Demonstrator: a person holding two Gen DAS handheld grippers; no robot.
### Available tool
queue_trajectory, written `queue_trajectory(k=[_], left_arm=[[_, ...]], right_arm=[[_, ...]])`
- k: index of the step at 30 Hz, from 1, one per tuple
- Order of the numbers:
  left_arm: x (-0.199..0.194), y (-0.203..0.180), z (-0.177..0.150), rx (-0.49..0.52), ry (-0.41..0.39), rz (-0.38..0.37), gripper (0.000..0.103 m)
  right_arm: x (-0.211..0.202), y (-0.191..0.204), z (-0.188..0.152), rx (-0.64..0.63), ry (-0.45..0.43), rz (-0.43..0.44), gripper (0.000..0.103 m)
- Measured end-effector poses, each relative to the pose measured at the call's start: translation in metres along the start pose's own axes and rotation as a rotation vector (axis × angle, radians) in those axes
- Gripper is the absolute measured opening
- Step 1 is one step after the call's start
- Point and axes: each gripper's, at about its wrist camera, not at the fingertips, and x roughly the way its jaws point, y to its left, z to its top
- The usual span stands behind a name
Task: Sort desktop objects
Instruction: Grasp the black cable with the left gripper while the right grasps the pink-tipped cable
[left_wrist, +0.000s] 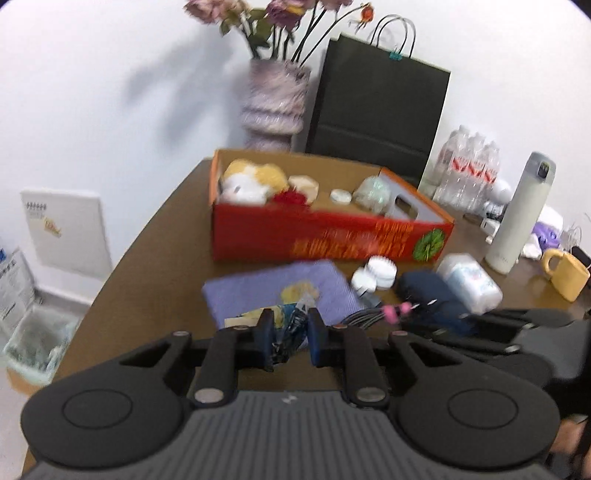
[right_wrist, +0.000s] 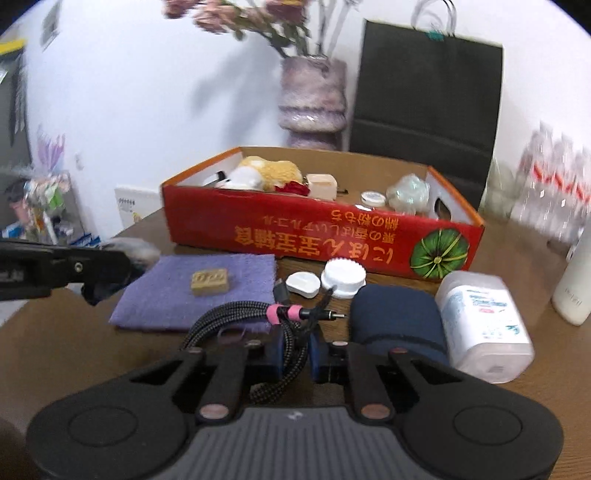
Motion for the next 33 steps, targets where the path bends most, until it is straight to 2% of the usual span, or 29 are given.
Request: queue_trajectory(k=[4, 7, 11, 16, 24, 28, 33], left_arm=[[-0.014, -0.001, -0.015, -0.005, 0.013, 0.008, 0.019], [-0.023, -0.002, -0.022, -0.012, 0.006, 0.021, 0.019], [-0.035, -0.007, -0.019, -0.007, -0.02, 0.027, 0.019], [-0.05, -0.022, -0.021, 0.026, -0.054, 0.008, 0.019], [-0.065, -0.023, -0.028, 0.012, -0.062, 0.022, 0.02], [-0.069, -0.022, -0.027, -0.004, -0.071, 0.03, 0.021], [-0.07, -0.027, -0.023, 0.002, -0.086, 0.015, 0.02]], right_arm=[[-0.03, 0.0, -0.018, -0.053, -0.007, 0.017, 0.012], [-0.052, -0.006, -0.032, -0.046, -0.005, 0.029, 0.012], [-0.085, -0.014, -0.041, -0.027, -0.056, 0.012, 0.011], [-0.107, -0.019, -0.038, -0.005, -0.137, 0.008, 0.005], [-0.12, -0.018, -0.045, 0.01, -0.156, 0.036, 0.005], [-0.139, -0.019, -0.042, 0.026, -0.243, 0.007, 0.005], [-0.156, -0.022, -0.025, 0.026, -0.301, 0.017, 0.005]])
